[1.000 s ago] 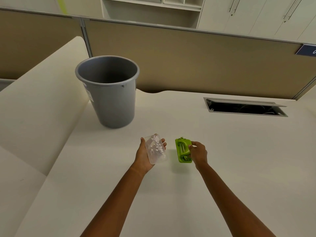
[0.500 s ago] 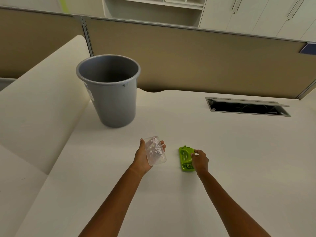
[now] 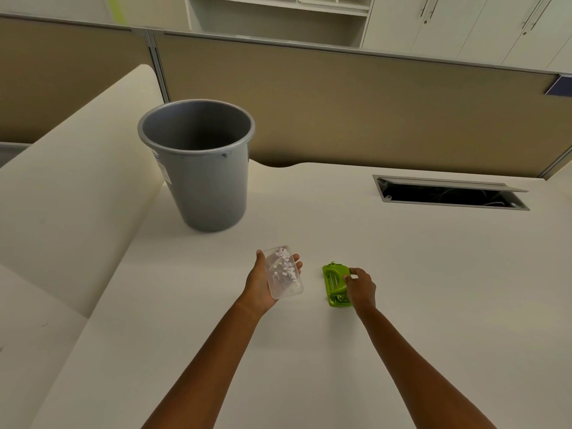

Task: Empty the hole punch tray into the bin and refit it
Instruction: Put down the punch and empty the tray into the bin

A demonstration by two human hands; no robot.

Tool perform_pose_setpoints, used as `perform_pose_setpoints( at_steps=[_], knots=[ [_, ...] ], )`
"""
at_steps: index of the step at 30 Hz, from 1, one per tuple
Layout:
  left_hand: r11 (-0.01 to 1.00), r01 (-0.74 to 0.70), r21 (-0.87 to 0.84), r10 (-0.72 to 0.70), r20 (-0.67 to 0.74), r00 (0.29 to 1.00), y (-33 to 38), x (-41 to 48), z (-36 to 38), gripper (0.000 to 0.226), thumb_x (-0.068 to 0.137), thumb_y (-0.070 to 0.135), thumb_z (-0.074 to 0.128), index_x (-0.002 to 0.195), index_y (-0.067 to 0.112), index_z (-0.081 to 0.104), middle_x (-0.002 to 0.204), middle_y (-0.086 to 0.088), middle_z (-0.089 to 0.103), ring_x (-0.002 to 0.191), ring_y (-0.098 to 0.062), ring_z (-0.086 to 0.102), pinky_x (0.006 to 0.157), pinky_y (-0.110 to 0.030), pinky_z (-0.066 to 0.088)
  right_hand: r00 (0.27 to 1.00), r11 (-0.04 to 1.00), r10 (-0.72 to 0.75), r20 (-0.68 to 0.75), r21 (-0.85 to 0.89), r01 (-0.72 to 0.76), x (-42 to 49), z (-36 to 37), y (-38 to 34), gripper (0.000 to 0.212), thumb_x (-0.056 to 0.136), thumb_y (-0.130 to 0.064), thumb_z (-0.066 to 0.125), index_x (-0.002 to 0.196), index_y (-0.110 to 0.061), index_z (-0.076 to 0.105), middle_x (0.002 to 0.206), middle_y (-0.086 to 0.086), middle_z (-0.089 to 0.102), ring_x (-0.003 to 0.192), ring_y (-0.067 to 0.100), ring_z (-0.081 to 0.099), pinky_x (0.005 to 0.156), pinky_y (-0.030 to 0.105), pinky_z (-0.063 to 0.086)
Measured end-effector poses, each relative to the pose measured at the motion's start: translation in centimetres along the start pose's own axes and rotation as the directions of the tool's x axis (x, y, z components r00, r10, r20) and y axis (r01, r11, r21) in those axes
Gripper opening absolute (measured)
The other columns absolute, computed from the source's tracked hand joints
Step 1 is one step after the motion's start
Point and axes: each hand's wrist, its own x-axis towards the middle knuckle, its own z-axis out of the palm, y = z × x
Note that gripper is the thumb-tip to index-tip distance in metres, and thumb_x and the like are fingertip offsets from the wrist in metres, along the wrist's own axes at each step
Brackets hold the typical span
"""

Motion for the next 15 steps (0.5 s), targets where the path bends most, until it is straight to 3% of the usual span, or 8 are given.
perform_pose_setpoints(
  at_steps=[5,7,10,11,13,15],
  knots=[
    [1.0,0.017,-0.011,-0.017,0.002,1.0,0.1,0.0,0.3,0.064,0.098,0.048,0.014,0.14,0.005,0.037,0.092,-0.014,0.065,0.086,-0.025,0.058,0.077,-0.034,0.045,0.999,0.998,0.034,0.03,-0.053,-0.032,0.1,-0.6,-0.6,0.035,0.089,-0.012,0.053,0.124,-0.005,0.052,0.131,0.02,0.052,0.118,0.034,0.05,0.096,0.041,0.044],
    [1.0,0.019,0.009,-0.019,0.002,1.0,0.2,0.1,0.4,0.065,0.098,0.049,0.012,0.14,0.005,0.036,0.097,-0.012,0.06,0.088,-0.024,0.057,0.082,-0.035,0.044,1.0,0.993,-0.026,-0.018,-0.112,0.024,-0.3,-0.8,-1.0,0.041,0.088,-0.016,0.056,0.127,-0.006,0.049,0.128,0.023,0.051,0.121,0.036,0.047,0.098,0.042,0.042],
    [0.999,0.002,0.036,-0.003,0.008,1.0,0.3,0.4,0.6,0.065,0.098,0.049,0.009,0.141,0.007,0.035,0.105,-0.012,0.06,0.094,-0.023,0.056,0.095,-0.039,0.036,0.988,0.989,-0.149,-0.035,-0.004,0.148,-1.9,-0.4,-2.6,0.034,0.089,-0.02,0.055,0.12,-0.006,0.053,0.118,0.024,0.058,0.107,0.033,0.056,0.09,0.037,0.045],
    [0.999,-0.007,0.045,0.007,0.005,1.0,0.4,0.4,0.7,0.065,0.098,0.048,0.008,0.14,0.008,0.036,0.112,-0.014,0.059,0.098,-0.024,0.055,0.096,-0.041,0.034,0.99,0.988,-0.137,0.016,0.078,0.136,-2.6,-0.1,-3.3,0.029,0.09,-0.021,0.054,0.114,-0.006,0.056,0.11,0.022,0.062,0.094,0.029,0.059,0.083,0.034,0.047],
    [0.997,-0.028,0.065,0.029,-0.004,1.0,0.5,0.3,1.0,0.064,0.098,0.047,0.006,0.14,0.01,0.036,0.128,-0.016,0.055,0.11,-0.025,0.052,0.098,-0.041,0.033,0.976,0.952,-0.033,0.217,0.303,-0.035,-4.2,0.6,-4.6,0.023,0.093,-0.026,0.05,0.102,-0.007,0.059,0.091,0.015,0.063,0.071,0.02,0.057,0.066,0.028,0.047],
    [0.995,-0.048,0.082,0.049,-0.012,0.999,0.6,0.2,1.4,0.064,0.098,0.046,0.005,0.141,0.01,0.035,0.14,-0.016,0.046,0.127,-0.031,0.044,0.101,-0.043,0.033,0.884,0.844,0.053,0.465,0.452,-0.288,-5.6,1.1,-5.7,0.03,0.095,-0.032,0.044,0.091,-0.008,0.06,0.082,0.008,0.06,0.068,0.017,0.056,0.061,0.024,0.048]
  ],
)
